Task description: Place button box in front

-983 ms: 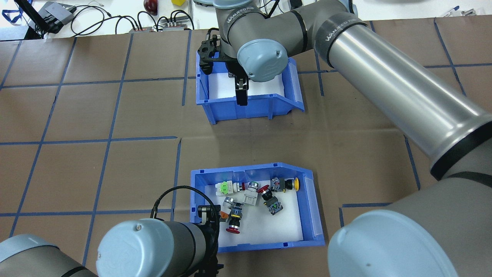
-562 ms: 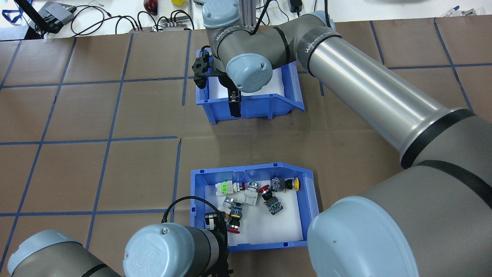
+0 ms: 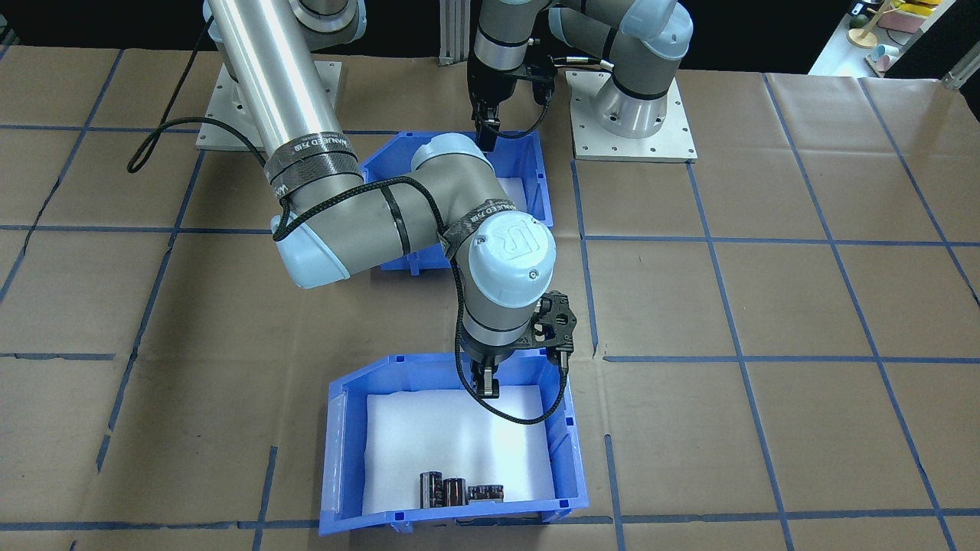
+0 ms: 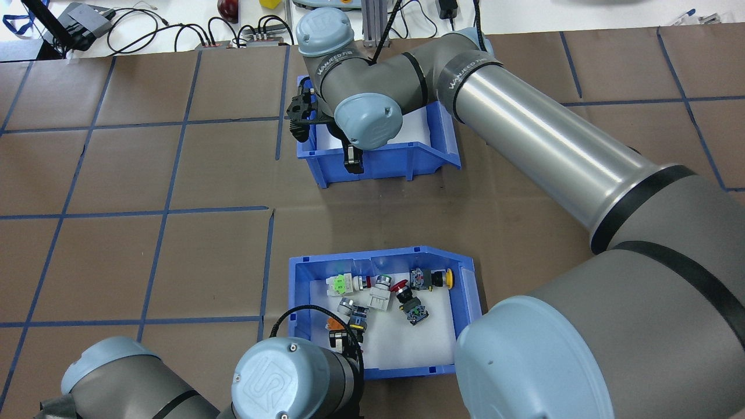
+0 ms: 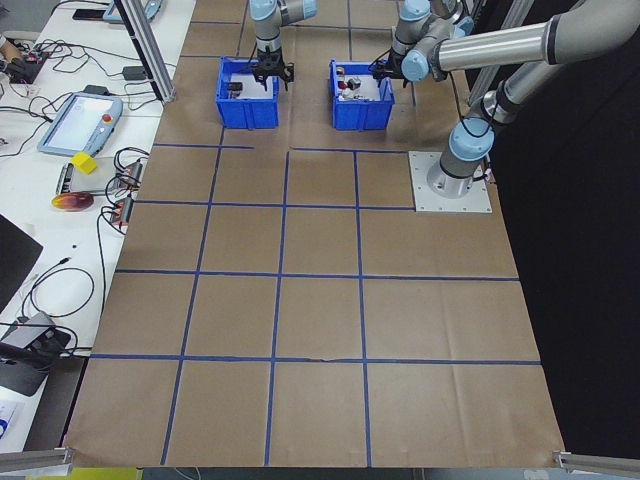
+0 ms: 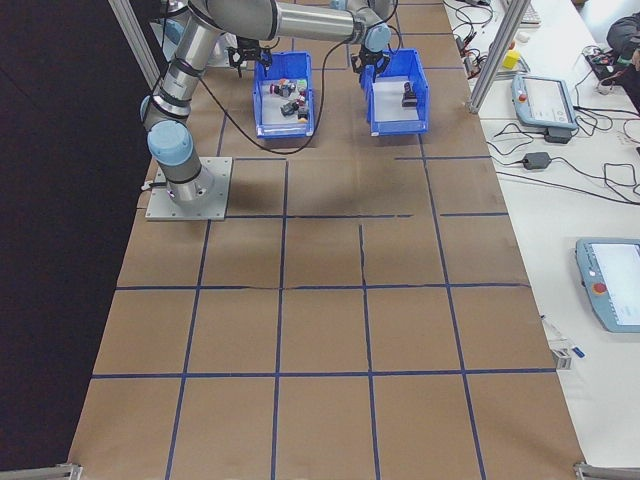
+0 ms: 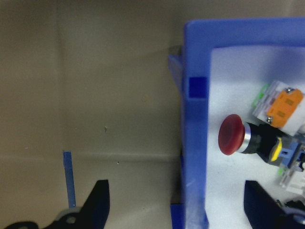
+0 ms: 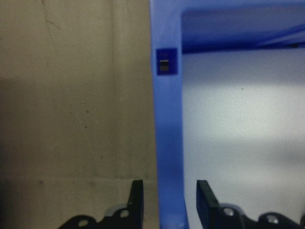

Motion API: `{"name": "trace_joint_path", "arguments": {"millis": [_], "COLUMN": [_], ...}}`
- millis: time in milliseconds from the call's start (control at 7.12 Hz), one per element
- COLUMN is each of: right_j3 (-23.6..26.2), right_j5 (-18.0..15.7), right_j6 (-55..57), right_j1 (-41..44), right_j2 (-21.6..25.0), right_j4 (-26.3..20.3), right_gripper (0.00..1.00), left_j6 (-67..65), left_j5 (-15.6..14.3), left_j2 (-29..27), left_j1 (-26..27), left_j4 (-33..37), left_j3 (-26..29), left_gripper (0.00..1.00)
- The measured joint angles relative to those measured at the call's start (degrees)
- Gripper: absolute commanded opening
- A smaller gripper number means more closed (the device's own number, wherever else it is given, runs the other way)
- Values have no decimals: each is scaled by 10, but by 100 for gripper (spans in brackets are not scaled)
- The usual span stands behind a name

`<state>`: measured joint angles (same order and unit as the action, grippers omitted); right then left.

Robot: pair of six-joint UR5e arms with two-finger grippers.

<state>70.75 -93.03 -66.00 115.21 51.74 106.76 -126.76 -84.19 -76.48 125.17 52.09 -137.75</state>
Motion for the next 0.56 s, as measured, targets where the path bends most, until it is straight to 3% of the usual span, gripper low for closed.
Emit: {"name": "trace_joint_path", "arguments": {"millis": [562], "right_j3": [-9], "right_j5": [-24], "right_j6": [-33], "right_j1": [-10], "right_j2": [26], "right_j4": [-9], "right_gripper": [3], "left_j6": [-3], "left_j5": [-17], "left_j2": [-36], "left_j1": [2], "left_j4": [-27], "left_j3": [3], "left_gripper": [48]}}
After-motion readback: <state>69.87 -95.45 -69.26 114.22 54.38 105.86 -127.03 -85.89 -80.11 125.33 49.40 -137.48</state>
